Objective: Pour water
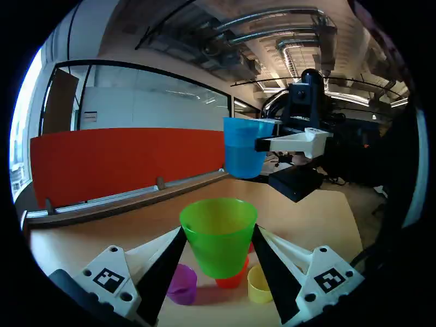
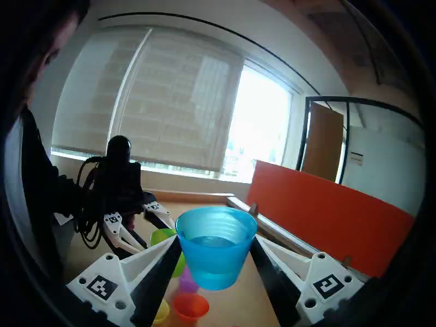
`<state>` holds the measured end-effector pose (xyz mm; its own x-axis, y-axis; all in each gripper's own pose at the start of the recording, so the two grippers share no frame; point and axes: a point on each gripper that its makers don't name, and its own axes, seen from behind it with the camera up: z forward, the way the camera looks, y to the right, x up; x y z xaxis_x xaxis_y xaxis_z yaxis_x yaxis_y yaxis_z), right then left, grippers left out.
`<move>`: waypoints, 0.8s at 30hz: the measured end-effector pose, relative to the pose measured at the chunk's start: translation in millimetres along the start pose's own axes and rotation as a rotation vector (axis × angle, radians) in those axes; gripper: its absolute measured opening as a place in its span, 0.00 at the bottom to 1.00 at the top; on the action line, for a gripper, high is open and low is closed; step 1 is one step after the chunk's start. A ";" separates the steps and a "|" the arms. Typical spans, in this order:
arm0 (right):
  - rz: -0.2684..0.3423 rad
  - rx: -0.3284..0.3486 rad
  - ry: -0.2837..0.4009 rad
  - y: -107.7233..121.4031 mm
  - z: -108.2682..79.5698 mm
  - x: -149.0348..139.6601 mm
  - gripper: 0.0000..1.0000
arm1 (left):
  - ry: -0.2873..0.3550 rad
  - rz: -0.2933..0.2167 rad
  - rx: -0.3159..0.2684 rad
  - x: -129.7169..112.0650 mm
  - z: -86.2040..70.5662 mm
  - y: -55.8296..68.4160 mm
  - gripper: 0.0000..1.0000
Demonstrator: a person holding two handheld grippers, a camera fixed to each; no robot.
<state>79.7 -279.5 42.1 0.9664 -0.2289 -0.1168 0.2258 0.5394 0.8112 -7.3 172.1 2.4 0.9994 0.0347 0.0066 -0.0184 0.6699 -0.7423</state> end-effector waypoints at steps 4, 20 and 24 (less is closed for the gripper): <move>-0.029 0.005 -0.002 -1.8 2.2 1.0 0.88 | -0.004 -0.007 -0.011 -3.4 0.2 3.2 0.84; -0.106 0.028 -0.004 -8.8 11.6 6.4 0.88 | -0.009 -0.007 -0.062 -10.3 -2.7 18.2 0.84; -0.118 0.029 0.000 -9.0 13.1 8.5 0.88 | -0.009 -0.011 -0.068 -12.3 -3.2 18.1 0.84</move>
<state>84.3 -296.9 41.4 0.9334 -0.2895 -0.2120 0.3340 0.4853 0.8081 -19.8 181.5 -13.2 0.9992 0.0344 0.0206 -0.0051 0.6186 -0.7857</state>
